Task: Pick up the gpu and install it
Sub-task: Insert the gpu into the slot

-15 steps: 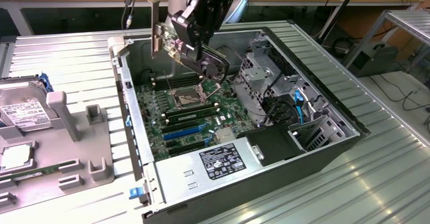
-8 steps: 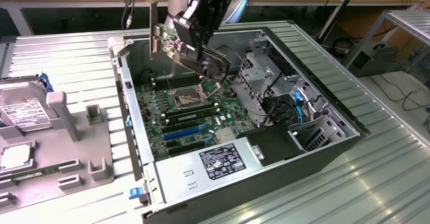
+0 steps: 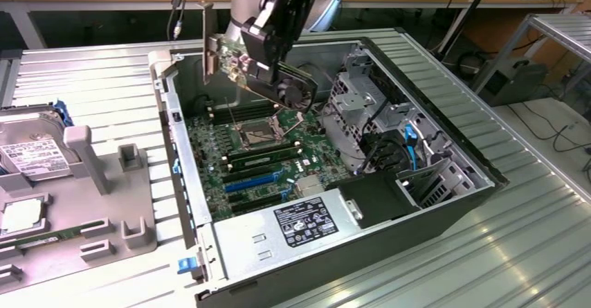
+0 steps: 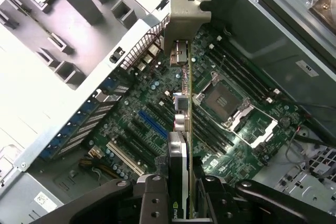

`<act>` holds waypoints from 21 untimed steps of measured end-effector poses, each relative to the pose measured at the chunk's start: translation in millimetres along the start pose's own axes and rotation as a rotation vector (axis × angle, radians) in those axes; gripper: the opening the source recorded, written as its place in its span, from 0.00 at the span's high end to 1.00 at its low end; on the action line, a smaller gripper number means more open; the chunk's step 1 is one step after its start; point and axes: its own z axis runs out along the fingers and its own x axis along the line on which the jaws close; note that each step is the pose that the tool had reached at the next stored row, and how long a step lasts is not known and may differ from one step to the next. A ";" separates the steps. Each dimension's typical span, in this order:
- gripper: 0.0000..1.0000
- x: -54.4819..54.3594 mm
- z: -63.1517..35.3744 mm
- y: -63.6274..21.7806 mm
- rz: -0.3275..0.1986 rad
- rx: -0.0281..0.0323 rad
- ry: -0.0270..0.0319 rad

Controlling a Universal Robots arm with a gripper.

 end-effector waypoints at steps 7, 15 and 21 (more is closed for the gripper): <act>0.73 0.0 0.0 0.0 -0.071 0.0000 0.0034; 0.73 0.0 0.0 0.0 -0.183 0.0000 0.0088; 0.73 0.0 0.0 0.0 -0.235 -0.0001 0.0113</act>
